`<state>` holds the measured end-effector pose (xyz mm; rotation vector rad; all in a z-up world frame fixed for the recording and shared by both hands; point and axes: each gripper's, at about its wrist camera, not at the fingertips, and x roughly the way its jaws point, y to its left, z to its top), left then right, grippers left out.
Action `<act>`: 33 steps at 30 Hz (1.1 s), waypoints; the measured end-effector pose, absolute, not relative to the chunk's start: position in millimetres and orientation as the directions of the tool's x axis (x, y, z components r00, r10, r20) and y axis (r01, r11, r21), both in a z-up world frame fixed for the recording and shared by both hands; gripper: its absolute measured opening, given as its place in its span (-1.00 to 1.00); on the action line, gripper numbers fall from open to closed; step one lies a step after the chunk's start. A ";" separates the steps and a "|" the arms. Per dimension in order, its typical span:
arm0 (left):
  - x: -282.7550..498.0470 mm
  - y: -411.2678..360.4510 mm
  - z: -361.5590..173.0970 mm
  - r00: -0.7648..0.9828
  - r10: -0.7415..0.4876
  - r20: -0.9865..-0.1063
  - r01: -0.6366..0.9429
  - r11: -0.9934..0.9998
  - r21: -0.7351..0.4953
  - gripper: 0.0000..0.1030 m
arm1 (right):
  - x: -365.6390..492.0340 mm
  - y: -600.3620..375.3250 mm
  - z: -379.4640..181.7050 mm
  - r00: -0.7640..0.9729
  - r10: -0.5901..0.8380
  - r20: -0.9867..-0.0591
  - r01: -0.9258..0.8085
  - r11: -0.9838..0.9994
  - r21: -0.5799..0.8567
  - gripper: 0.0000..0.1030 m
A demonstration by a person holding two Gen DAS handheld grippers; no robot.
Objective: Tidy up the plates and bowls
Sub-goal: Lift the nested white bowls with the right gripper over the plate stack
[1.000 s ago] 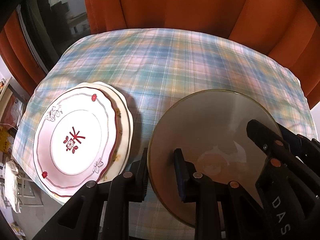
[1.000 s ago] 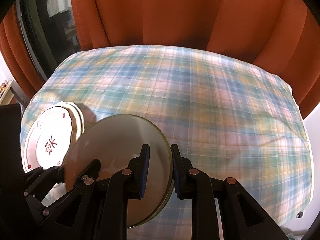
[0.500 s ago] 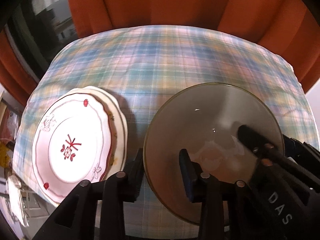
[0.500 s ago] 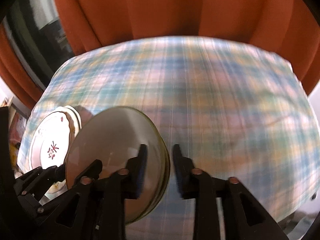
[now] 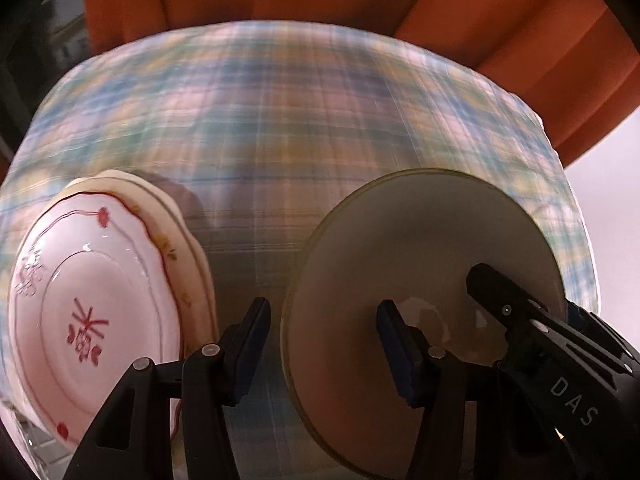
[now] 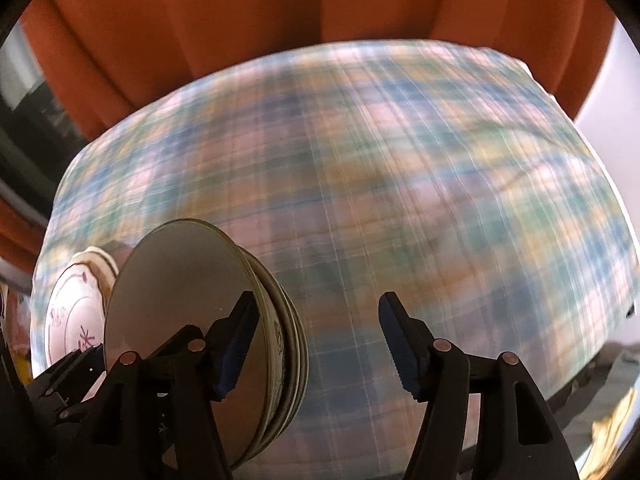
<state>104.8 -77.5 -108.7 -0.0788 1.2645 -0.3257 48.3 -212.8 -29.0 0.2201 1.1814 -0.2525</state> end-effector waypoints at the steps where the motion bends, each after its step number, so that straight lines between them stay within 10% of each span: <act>1: 106.5 -77.2 -110.9 0.249 -0.299 -0.921 0.208 0.946 -0.250 0.08 | 48.6 -212.7 -30.2 0.347 -0.085 -0.934 0.320 0.947 0.033 0.28; 16: 108.7 -81.1 -112.2 0.182 -0.387 -0.904 0.369 0.879 -0.302 -0.15 | 49.9 -196.8 -36.3 0.276 -0.147 -0.950 0.422 0.907 -0.018 0.27; 33: 94.3 -95.8 -104.2 0.249 -0.200 -0.948 0.220 0.965 -0.146 -0.18 | 62.5 -208.2 -56.0 0.305 0.160 -0.939 0.239 0.941 0.238 -0.16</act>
